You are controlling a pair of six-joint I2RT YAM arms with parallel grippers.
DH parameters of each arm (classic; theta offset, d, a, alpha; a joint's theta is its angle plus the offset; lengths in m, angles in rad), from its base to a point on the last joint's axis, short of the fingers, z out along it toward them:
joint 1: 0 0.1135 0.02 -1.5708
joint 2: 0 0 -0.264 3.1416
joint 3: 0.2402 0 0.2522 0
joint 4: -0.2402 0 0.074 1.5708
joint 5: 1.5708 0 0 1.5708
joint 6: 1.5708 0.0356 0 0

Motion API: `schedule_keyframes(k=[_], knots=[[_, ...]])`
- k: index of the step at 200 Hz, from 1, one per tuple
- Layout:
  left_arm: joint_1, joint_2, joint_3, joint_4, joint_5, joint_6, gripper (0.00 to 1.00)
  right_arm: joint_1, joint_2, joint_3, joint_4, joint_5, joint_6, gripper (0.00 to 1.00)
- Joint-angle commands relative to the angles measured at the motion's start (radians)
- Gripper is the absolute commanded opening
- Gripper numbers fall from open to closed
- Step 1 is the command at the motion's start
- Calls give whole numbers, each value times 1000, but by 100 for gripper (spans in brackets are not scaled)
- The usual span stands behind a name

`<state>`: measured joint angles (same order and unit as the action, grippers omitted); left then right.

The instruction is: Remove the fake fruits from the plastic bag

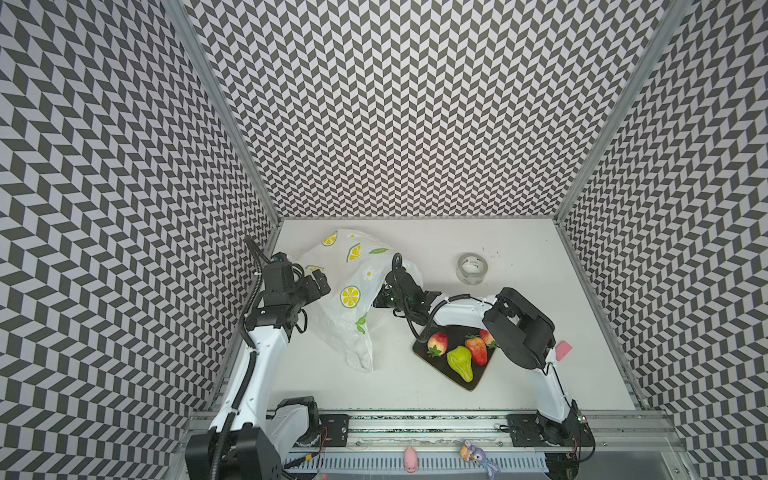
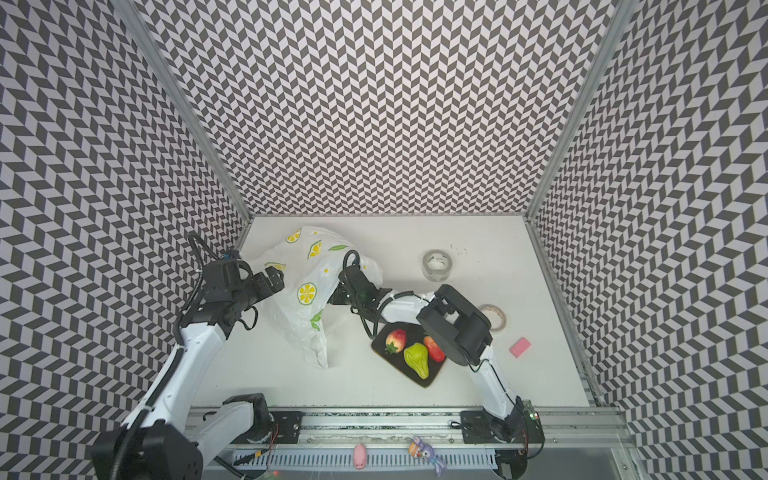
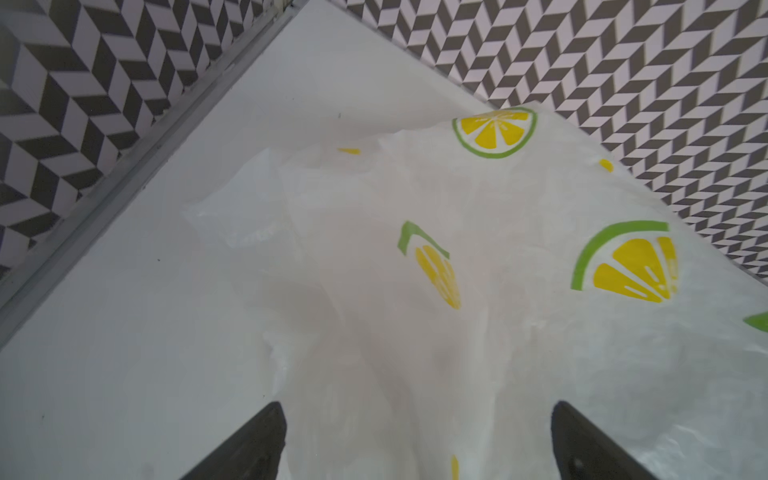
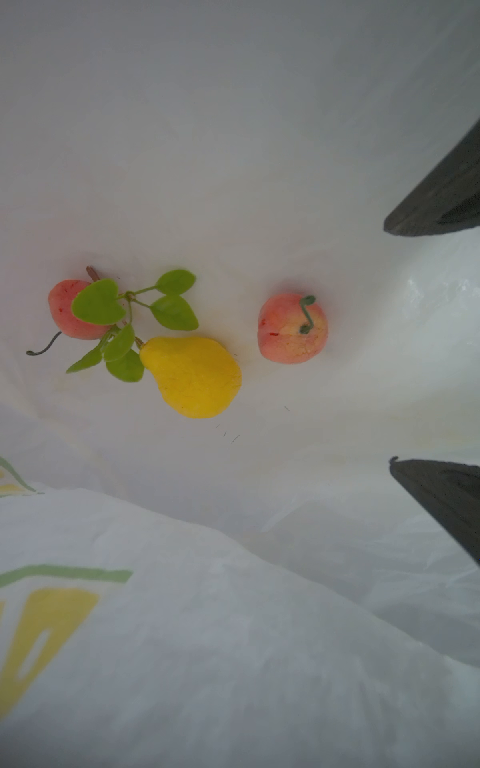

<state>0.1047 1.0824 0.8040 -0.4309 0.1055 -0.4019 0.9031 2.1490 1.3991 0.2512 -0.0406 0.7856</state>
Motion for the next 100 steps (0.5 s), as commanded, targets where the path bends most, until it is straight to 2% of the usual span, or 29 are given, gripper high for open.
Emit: schedule_keyframes(k=[1,18,52,100], knots=[[1,35,14,24,78,-26,97,11,54,82,-11,27,-7,82],[1,50,-23,63,97,-25,90,11,86,118,-32,45,-13,82],[1,81,-60,97,111,-16,66,11,117,150,-47,91,13,78],[1,93,-76,116,118,-6,38,8,132,141,25,103,91,74]])
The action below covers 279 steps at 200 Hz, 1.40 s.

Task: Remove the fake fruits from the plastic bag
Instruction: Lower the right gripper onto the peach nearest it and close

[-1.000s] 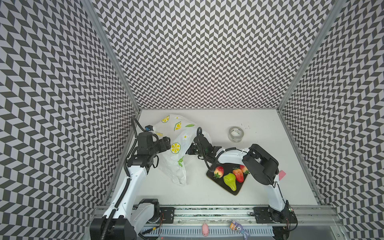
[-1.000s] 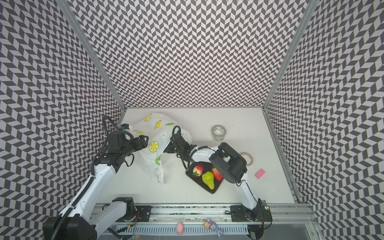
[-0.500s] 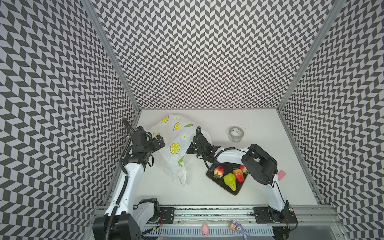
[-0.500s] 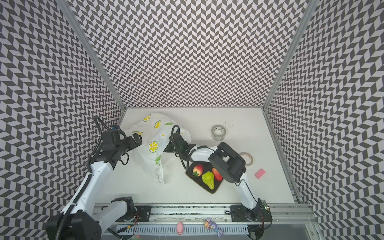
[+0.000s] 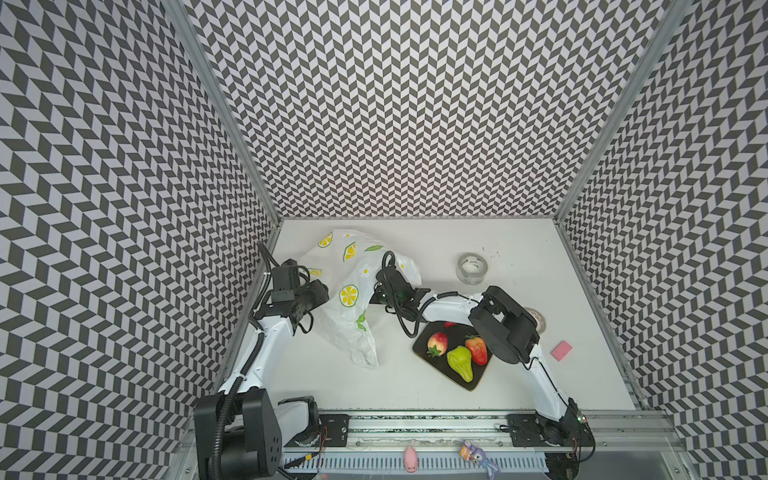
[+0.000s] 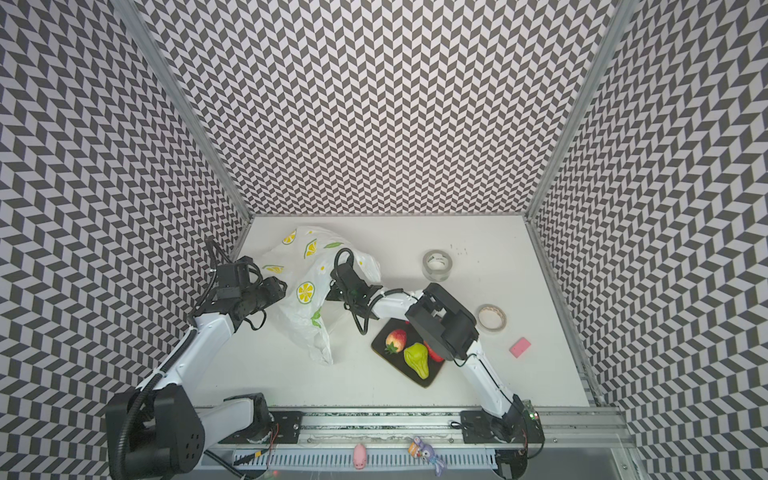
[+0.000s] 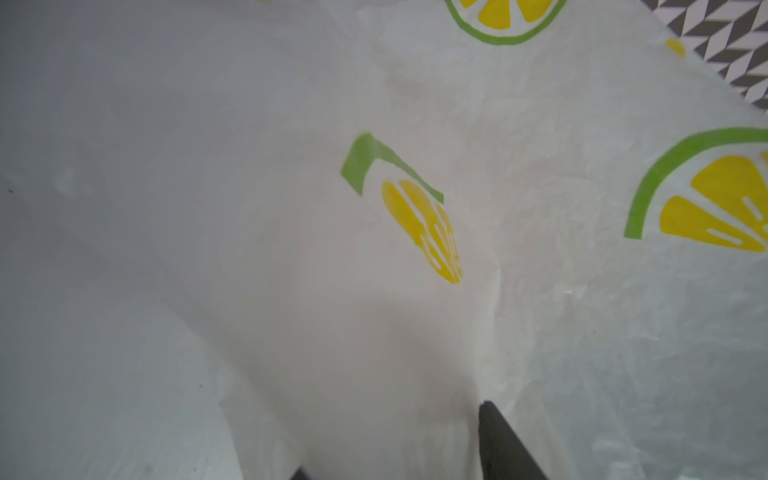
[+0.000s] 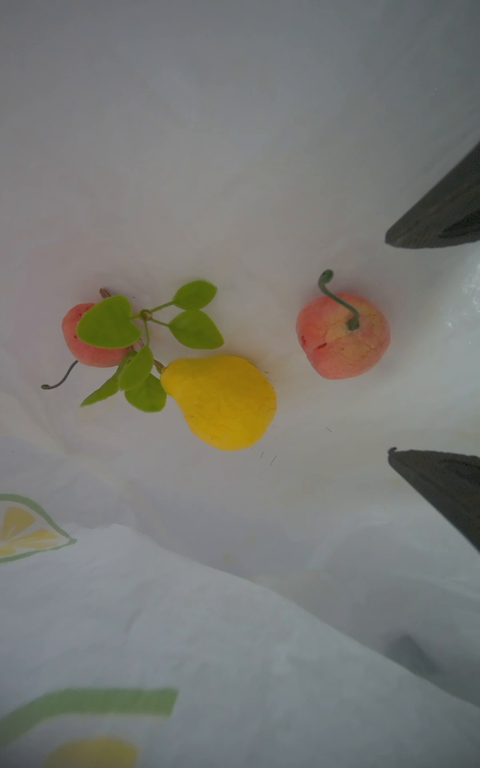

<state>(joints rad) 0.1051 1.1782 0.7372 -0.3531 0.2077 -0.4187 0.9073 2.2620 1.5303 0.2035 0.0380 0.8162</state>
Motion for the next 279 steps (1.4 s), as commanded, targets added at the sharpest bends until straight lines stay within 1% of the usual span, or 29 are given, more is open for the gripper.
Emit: schedule_keyframes(k=[1,17,50,58,77,84,109,135,156,190,206,212,228,251,261,279], knots=[[1,-3,-9,38,16,11,37,4,19,9,73,24,63,74],[1,-6,-13,39,18,11,30,1,27,16,91,26,103,73],[1,-11,-22,40,19,11,25,-5,46,28,112,65,201,70],[0,-11,-24,40,20,12,22,-5,49,30,114,82,224,69],[1,-11,-23,40,23,12,19,-7,59,34,124,115,271,67],[1,-11,-23,41,26,12,16,-7,64,40,132,125,283,65],[1,-11,-24,44,31,11,14,-10,93,71,140,148,316,62],[1,-12,-22,42,31,12,9,-14,119,89,163,183,352,58],[1,-12,-25,44,33,12,9,-16,143,122,160,212,377,55],[1,-6,-28,49,39,11,9,-21,202,202,147,223,408,45],[1,-5,-30,51,43,10,9,-21,228,242,134,223,418,36],[1,-5,-30,51,43,11,8,-21,237,251,132,223,421,32],[1,-6,-30,51,45,11,8,-21,247,261,153,220,421,16],[1,-7,-30,50,41,12,6,-18,242,270,164,221,393,0],[1,-9,-30,50,42,12,4,-16,229,259,174,225,376,0],[1,-6,-30,54,41,9,4,-15,184,205,218,225,345,0]])
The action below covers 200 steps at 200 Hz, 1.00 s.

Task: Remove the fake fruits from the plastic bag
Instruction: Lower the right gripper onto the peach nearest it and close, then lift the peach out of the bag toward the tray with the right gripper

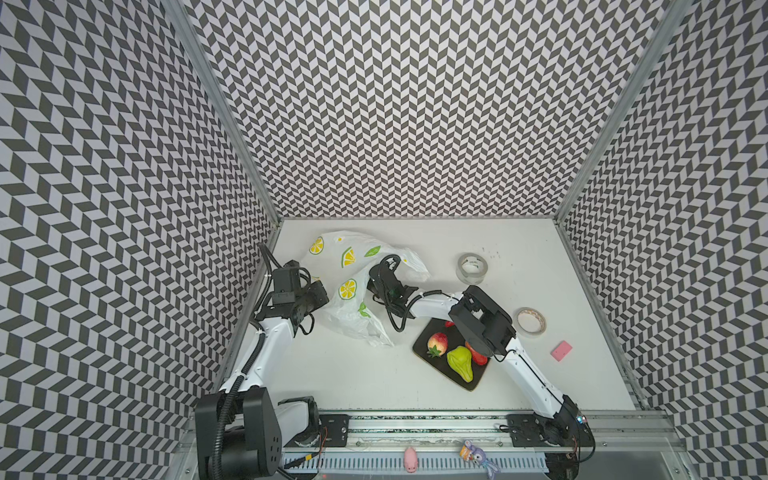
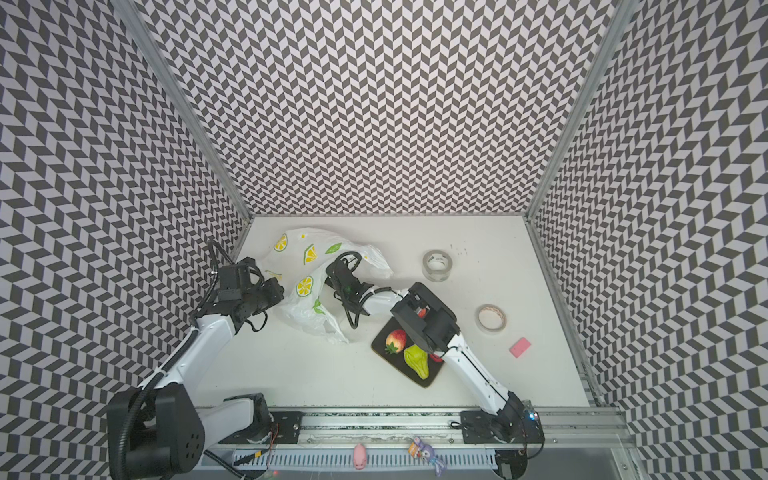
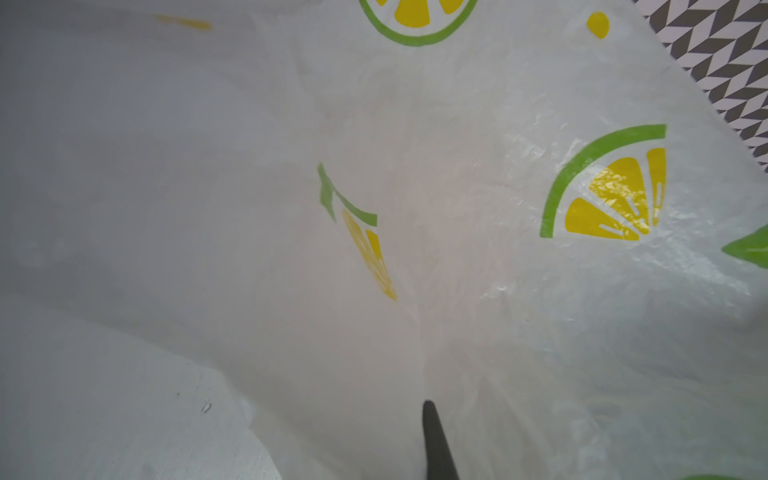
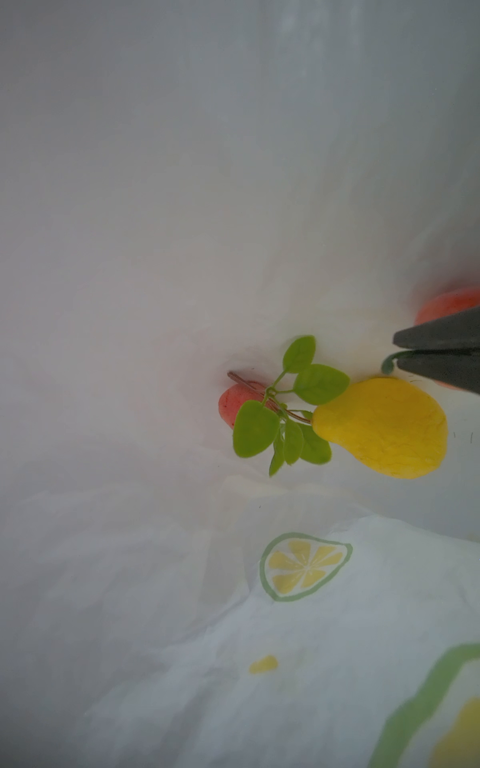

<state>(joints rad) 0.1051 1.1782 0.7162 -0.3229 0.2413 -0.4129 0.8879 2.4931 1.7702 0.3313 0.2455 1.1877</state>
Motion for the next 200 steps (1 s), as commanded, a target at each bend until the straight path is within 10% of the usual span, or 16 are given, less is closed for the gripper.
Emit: schedule_keyframes(k=[1,96,200], knots=[[1,-6,-9,24,7,3,4,5,-51,-41,92,17,-27,0],[1,-7,-10,69,8,-54,0,32,-392,-518,368,-128,-153,0],[1,-17,-3,92,13,-63,0,45,-631,-747,163,-471,-462,0]])
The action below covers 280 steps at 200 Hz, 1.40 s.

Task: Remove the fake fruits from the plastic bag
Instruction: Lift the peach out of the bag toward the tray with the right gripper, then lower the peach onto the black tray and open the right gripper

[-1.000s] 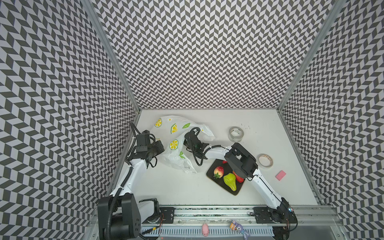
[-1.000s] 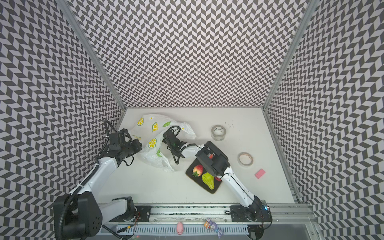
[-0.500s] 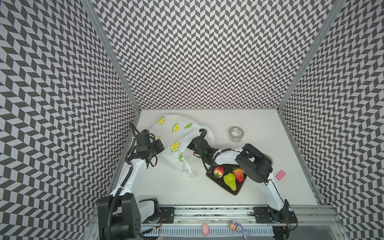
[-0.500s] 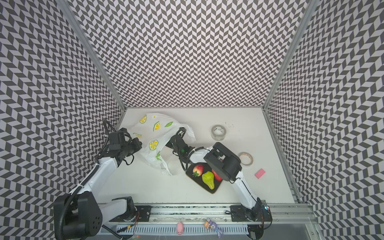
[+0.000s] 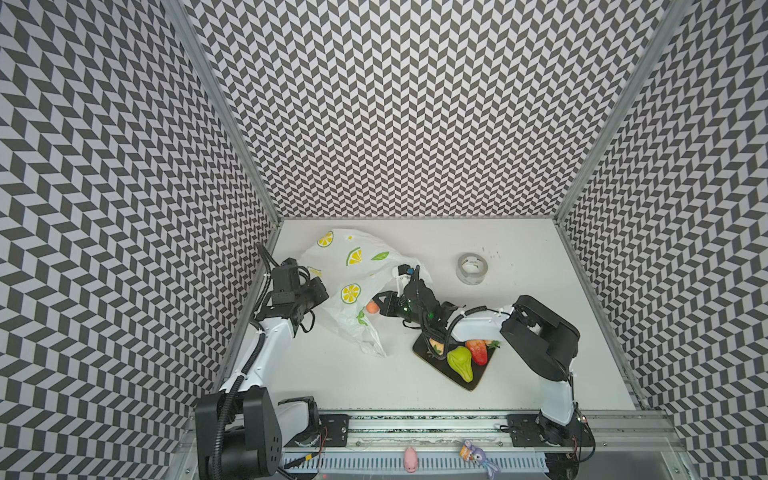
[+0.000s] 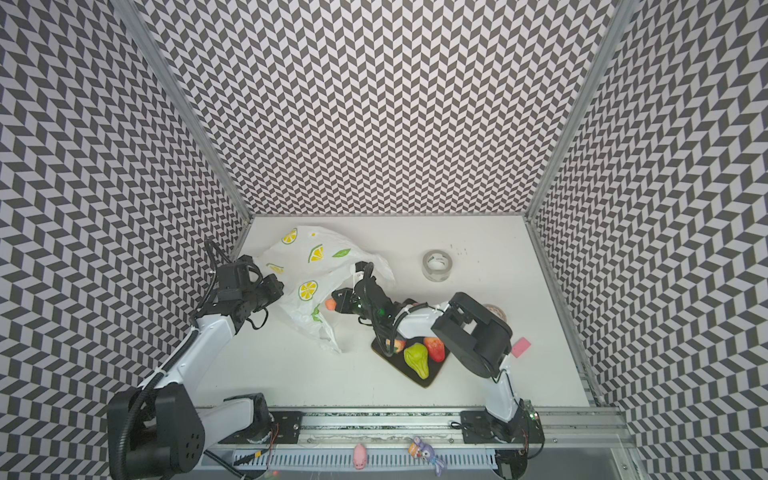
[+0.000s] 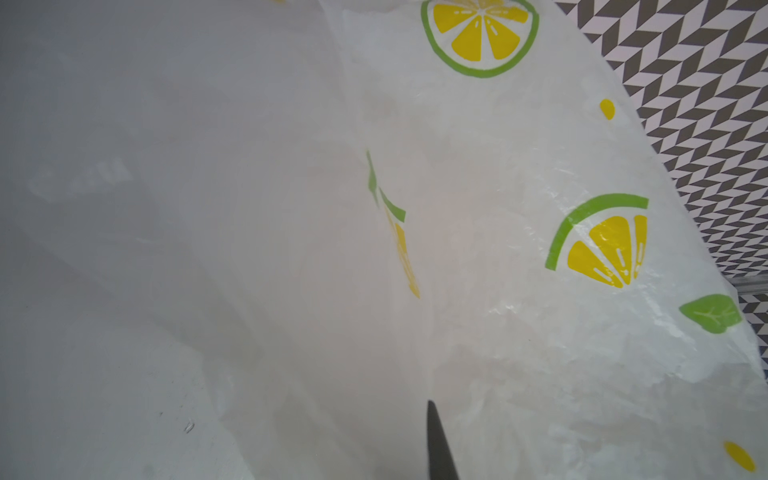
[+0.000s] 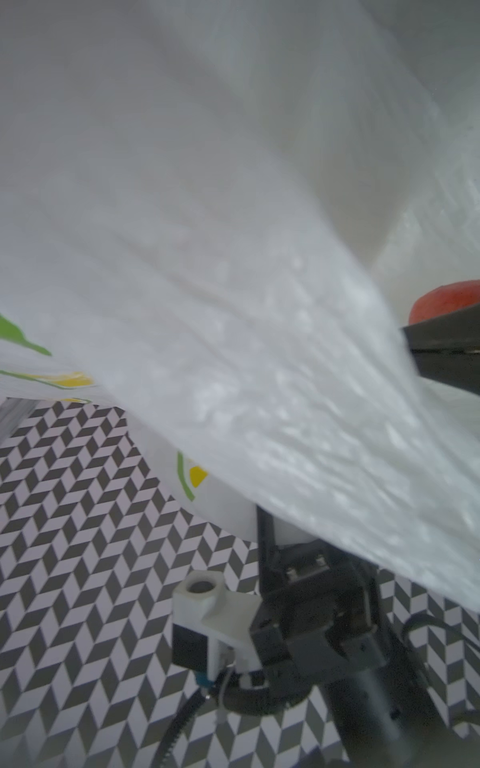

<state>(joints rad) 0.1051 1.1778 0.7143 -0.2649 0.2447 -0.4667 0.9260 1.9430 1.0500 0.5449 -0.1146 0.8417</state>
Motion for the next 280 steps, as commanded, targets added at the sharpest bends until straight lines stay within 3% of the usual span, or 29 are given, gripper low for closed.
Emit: schedule_keyframes(k=[1,73,126,147,174,209,222,246,280], knots=[[1,-17,-2,35,10,-10,0,8,-83,-28,-53,-113,-119,0],[2,-19,11,35,3,-10,0,28,-305,-220,-241,-282,-319,0],[8,-26,16,30,6,-3,0,60,-575,-338,-463,-355,-524,0],[12,-24,10,36,13,-4,0,66,-714,-406,-512,-350,-552,0],[13,-20,2,50,25,-9,0,66,-903,-464,-562,-224,-497,0],[20,-21,4,47,31,1,0,57,-1111,-538,-623,165,-299,0],[23,-23,4,47,35,4,0,39,-1158,-548,-638,234,-256,0],[25,-27,1,49,40,4,0,-8,-1152,-530,-690,343,-197,0],[25,-29,-2,54,47,3,0,-36,-989,-494,-666,474,-228,0]])
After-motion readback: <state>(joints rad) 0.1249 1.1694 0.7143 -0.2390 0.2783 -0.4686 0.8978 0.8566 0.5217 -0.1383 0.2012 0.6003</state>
